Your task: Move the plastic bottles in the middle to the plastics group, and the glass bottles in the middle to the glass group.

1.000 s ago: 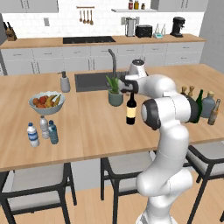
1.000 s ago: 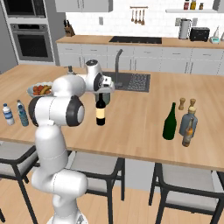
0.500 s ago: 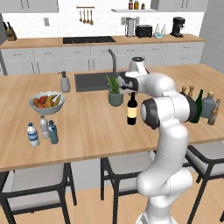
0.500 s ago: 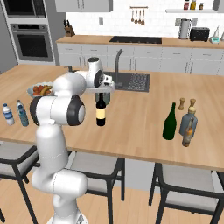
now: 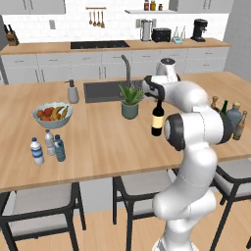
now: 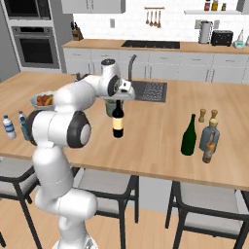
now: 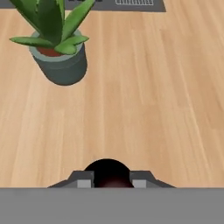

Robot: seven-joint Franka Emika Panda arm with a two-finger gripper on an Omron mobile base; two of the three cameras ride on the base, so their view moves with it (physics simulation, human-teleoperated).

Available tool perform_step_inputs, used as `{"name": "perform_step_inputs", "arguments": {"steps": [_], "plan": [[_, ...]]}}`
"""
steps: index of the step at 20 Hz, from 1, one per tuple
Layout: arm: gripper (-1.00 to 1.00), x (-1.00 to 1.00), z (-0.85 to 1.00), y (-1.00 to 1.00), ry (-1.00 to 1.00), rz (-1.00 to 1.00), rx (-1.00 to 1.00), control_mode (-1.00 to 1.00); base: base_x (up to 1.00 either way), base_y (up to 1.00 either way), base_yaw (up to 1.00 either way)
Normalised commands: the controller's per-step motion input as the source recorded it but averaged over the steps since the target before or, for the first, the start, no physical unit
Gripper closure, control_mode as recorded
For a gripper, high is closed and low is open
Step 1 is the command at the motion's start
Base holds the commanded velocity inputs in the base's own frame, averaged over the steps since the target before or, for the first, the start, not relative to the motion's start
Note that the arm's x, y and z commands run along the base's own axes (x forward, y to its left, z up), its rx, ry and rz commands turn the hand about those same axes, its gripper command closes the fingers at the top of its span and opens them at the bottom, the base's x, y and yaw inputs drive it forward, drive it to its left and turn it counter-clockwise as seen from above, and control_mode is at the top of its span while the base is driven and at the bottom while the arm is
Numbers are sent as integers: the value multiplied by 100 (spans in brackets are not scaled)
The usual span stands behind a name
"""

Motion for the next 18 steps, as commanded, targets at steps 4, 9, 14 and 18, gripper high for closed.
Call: {"name": "perform_step_inputs", "arguments": {"steps": [4,9,14,18], "plan": [[100,-52,15,-76,-12,-14,0,-100,0,0,0],[100,-44,16,-86,-8,-14,0,-100,0,0,0],[100,-31,17,-92,-3,-15,0,-100,0,0,0],[100,-33,9,-88,-1,-16,0,-100,0,0,0]]}}
